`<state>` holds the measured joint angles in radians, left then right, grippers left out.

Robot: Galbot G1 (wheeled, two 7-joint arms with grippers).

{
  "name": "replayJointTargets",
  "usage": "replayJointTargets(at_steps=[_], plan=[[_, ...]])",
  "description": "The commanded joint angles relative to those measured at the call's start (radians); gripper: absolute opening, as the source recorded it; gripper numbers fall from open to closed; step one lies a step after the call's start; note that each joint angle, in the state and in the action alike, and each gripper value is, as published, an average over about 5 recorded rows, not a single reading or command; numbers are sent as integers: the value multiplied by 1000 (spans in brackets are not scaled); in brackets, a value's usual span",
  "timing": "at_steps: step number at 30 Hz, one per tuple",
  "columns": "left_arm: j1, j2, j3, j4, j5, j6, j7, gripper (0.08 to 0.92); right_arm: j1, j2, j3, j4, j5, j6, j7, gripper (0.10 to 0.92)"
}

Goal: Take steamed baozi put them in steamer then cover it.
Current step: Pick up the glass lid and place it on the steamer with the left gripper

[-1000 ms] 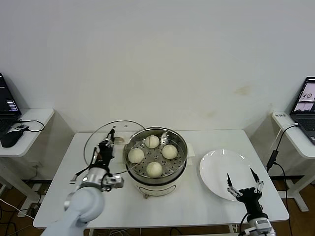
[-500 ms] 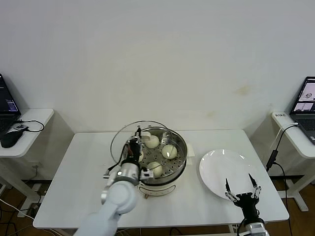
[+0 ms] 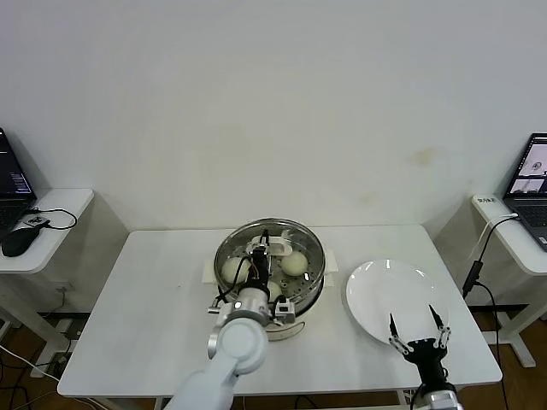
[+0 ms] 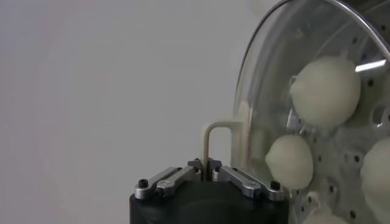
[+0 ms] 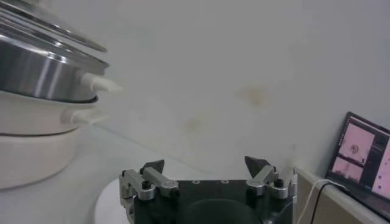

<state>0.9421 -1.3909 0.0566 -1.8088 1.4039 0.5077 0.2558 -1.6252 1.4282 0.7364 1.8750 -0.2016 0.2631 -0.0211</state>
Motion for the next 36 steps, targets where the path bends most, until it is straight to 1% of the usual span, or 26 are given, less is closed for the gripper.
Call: replayJointTargets(at_steps=[1,17,25,29,32,36], plan=[[10,-48,14,27,56,-6,8,129,1,3,-3,-7,-7,4,1,823],[42,-44,-11,16,99,-27,10,129,-5,1,-11,-4,-8,8,-1,823],[39,-59,-11,21,96,-34,10,129,-8,1,-16,-1,-10,8,-2,823],[44,-51,-15,2,88,-38,15,138,-8,1,-18,-1,-12,7,-3,823],[59,-32,-18,-31,72,-38,17,195,-8,0,-19,-3,-12,7,-3,823],[105,5,-29,-105,49,-41,16,307,-7,-1,-20,-5,-14,7,-4,823]])
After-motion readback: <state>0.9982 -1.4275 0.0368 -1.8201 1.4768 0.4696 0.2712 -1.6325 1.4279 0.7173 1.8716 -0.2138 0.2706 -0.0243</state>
